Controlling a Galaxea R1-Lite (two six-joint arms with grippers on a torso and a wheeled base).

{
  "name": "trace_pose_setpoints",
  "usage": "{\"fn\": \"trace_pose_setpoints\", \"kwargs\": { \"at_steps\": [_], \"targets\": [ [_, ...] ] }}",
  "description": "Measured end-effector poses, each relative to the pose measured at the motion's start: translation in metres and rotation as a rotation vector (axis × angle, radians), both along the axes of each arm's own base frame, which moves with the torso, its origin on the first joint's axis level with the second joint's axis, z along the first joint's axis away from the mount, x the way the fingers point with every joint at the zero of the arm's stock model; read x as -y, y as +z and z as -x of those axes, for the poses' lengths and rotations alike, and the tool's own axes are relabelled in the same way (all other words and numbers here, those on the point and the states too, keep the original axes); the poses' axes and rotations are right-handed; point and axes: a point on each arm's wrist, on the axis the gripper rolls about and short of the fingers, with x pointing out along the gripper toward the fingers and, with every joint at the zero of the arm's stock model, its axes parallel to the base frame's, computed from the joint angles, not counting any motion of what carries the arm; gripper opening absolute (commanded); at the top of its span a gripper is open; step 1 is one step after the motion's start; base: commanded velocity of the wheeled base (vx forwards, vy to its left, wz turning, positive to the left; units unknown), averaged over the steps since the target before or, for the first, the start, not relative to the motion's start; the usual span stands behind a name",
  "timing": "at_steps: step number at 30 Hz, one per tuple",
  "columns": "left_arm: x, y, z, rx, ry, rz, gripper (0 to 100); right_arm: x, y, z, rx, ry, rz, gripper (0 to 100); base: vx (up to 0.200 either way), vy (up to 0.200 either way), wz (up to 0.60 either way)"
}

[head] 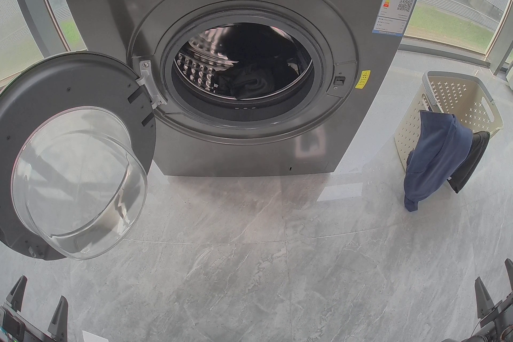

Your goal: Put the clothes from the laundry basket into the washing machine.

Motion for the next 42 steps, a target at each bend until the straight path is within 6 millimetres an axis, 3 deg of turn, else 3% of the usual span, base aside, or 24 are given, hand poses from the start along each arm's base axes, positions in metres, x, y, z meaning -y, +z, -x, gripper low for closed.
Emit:
{"fn": "trace_pose_setpoints", "kwargs": {
  "at_steps": [42],
  "targets": [
    [-0.0001,0.0000,-0.0001,-0.001,0.006,0.022,100,0.0000,0.0002,-0.0002,-0.001,0.000,0.000,100,0.000,-0.200,0.00]
  ]
}}
